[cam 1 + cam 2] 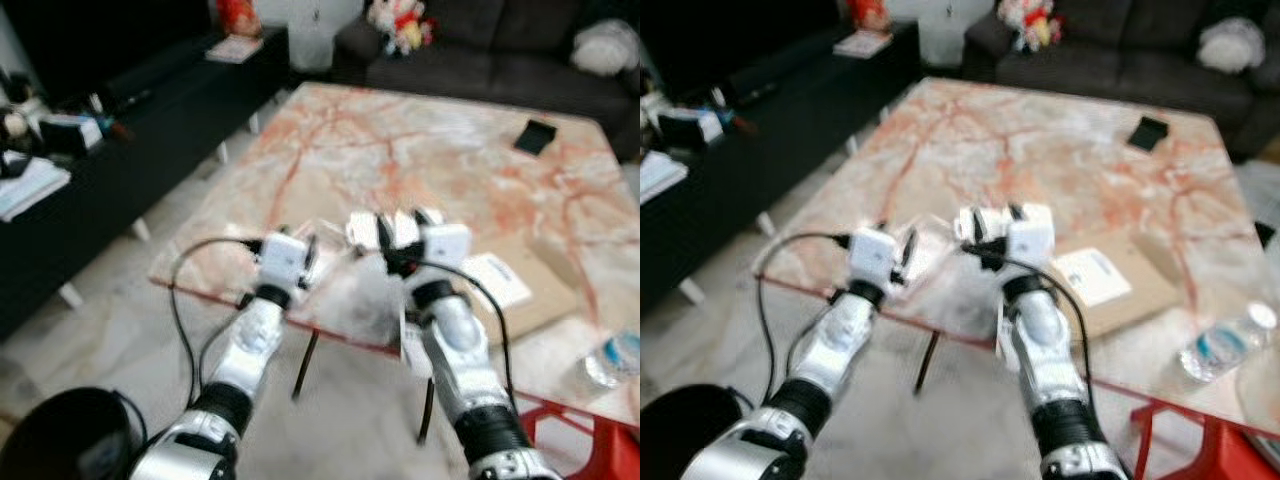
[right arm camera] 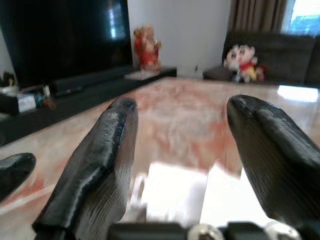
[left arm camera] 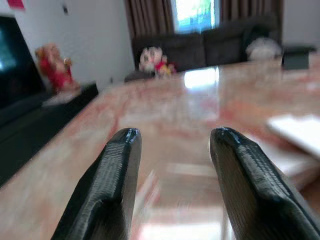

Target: Picking trash to rubbish bin

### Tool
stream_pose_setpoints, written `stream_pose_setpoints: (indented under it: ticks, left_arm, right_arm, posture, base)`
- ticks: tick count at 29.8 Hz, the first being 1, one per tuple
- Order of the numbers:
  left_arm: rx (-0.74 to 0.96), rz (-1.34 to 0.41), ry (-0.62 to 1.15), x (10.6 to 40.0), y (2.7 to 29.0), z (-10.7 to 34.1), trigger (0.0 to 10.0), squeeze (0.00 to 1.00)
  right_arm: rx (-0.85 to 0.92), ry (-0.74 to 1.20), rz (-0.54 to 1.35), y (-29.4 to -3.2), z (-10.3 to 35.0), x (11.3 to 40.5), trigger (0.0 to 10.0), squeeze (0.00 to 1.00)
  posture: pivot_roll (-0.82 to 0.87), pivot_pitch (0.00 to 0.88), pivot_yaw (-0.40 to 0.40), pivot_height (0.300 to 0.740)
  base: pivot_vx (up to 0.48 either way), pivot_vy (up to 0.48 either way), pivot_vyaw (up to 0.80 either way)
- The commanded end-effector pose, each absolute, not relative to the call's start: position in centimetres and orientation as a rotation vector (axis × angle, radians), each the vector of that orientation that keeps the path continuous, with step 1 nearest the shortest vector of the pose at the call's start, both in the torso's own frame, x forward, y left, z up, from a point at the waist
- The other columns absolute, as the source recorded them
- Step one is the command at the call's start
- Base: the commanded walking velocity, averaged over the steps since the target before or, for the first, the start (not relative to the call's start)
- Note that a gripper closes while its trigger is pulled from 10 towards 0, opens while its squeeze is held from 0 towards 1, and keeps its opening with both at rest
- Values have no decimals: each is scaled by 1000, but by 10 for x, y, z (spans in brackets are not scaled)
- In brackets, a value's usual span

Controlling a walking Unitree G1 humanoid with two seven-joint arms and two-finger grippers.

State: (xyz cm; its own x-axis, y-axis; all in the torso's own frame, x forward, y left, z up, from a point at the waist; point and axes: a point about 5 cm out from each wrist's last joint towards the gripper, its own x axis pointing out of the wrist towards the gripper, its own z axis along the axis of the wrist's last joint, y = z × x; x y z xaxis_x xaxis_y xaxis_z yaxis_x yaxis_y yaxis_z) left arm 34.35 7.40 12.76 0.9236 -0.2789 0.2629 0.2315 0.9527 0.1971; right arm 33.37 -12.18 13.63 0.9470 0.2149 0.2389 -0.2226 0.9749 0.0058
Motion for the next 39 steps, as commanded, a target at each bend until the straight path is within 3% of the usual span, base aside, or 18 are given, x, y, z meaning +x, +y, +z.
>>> stream_pose_setpoints:
  ticks: [1, 17, 18, 39]
  left_arm:
    - [169, -256, -315, 343, 80, 130, 10000, 0]
    - [142, -277, -310, 341, 77, 130, 10000, 0]
    - [140, -279, -308, 341, 77, 129, 10000, 0]
    - [119, -292, -270, 341, 78, 125, 10000, 0]
  right_arm:
    - [49, -248, 243, -115, 141, 333, 10000, 0]
    - [88, -255, 297, -110, 151, 328, 10000, 0]
    - [90, -242, 285, -112, 149, 328, 10000, 1000]
    - [109, -132, 401, -96, 134, 316, 10000, 1000]
  posture:
    - [-112, 11, -23, 740]
    - [-115, 16, -25, 740]
    - [-118, 20, -30, 740]
    - [-116, 21, -32, 740]
  base:
    - [0, 0, 0]
    - [0, 0, 0]
    - [0, 0, 0]
    - [0, 0, 0]
